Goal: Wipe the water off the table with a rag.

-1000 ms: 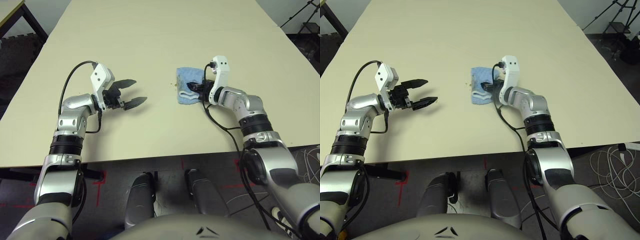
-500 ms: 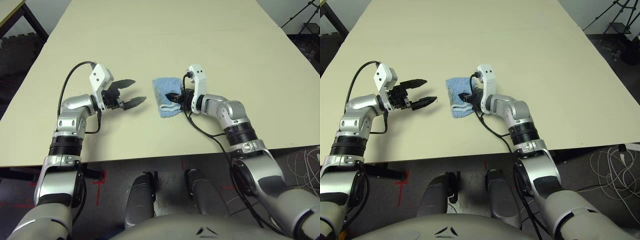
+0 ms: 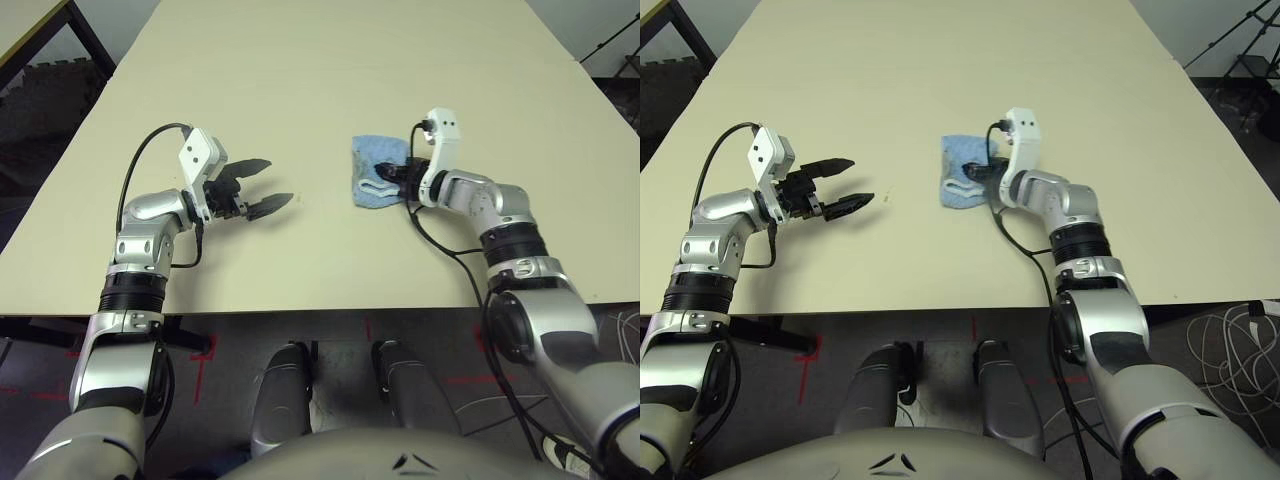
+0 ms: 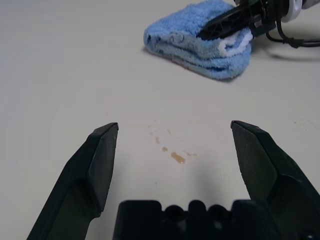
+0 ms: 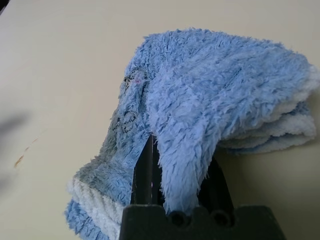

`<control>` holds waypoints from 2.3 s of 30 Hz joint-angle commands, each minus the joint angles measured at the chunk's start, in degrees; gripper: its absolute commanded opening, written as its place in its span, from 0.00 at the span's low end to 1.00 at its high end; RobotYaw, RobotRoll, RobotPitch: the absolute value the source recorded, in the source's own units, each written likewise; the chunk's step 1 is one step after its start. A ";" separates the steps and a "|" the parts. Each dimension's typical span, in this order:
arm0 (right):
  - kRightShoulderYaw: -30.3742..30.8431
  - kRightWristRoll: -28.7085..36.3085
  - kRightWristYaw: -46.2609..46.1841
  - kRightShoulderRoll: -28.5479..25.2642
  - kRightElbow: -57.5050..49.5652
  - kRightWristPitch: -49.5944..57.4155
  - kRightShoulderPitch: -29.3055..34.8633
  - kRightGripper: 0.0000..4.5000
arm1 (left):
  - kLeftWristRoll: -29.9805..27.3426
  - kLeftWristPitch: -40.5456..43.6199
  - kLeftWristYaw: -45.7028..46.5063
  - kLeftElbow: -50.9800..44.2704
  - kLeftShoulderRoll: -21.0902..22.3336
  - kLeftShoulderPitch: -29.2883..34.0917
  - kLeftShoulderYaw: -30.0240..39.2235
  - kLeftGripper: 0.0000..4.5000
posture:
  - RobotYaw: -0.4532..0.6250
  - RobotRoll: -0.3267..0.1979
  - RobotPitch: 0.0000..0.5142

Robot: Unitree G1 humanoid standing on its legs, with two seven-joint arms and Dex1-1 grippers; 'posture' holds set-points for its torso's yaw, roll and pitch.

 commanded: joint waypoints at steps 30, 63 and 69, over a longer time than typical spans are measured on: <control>8.69 -10.21 33.97 -33.85 13.79 -1.16 -6.59 0.02 | 0.37 -0.09 0.01 1.56 0.38 -0.49 -0.29 1.00 | 0.30 0.62 0.33; 6.55 -21.48 16.04 -36.01 24.11 -22.18 -8.91 0.99 | 0.91 -1.00 6.43 2.06 0.60 -1.93 2.16 1.00 | 0.29 0.62 0.30; -3.68 -13.49 9.64 -32.98 22.36 -28.91 -5.90 0.99 | 2.22 -4.41 22.40 5.44 -1.81 -4.20 7.58 1.00 | 0.30 0.62 0.31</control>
